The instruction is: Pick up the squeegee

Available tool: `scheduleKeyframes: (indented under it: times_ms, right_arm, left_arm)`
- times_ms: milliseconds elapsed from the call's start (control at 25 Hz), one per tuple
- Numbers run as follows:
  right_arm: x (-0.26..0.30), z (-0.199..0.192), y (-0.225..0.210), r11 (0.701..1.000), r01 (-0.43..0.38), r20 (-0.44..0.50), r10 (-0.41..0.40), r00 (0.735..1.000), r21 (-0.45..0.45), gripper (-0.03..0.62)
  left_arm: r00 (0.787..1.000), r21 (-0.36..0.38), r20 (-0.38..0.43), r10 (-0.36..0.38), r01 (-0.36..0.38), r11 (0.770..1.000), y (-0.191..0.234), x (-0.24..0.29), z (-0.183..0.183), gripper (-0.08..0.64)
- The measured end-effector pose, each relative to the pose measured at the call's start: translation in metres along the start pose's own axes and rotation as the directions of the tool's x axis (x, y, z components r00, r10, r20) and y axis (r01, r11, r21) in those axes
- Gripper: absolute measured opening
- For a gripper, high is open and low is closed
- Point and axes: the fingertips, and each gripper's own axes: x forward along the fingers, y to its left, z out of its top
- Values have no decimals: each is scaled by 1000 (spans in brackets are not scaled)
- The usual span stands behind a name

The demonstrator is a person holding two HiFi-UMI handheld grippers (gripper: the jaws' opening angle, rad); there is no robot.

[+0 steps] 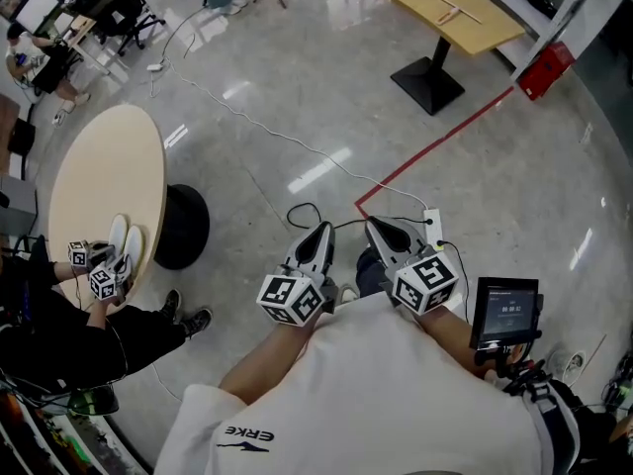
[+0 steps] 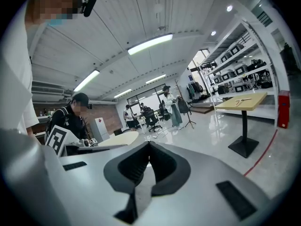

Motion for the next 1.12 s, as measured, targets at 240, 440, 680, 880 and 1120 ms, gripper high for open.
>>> scheduleKeyframes:
  times_ms: [240,440,680,880,1120]
  right_arm:
    - [31,21,-52,1000,3,15,-3,1000,0,5]
    - [54,52,-101,999,34,46,-34,998,6,5]
    - [62,75,-168,996,78,59,-80,995,31,5]
    - [66,96,-217,993,99,91,-104,990,58,5]
    - [48,125,-268,982,140,130,-157,979,130,5]
  left_arm:
    - [1000,6,9,-5,5,1000,14,60,13,3]
    - [999,26,2,-50,50,998,19,123,32,3]
    - [995,27,-25,-92,93,995,11,198,39,3]
    - [990,51,-64,-125,128,990,-2,252,41,3]
    - [982,72,-112,-150,159,985,-30,304,50,3]
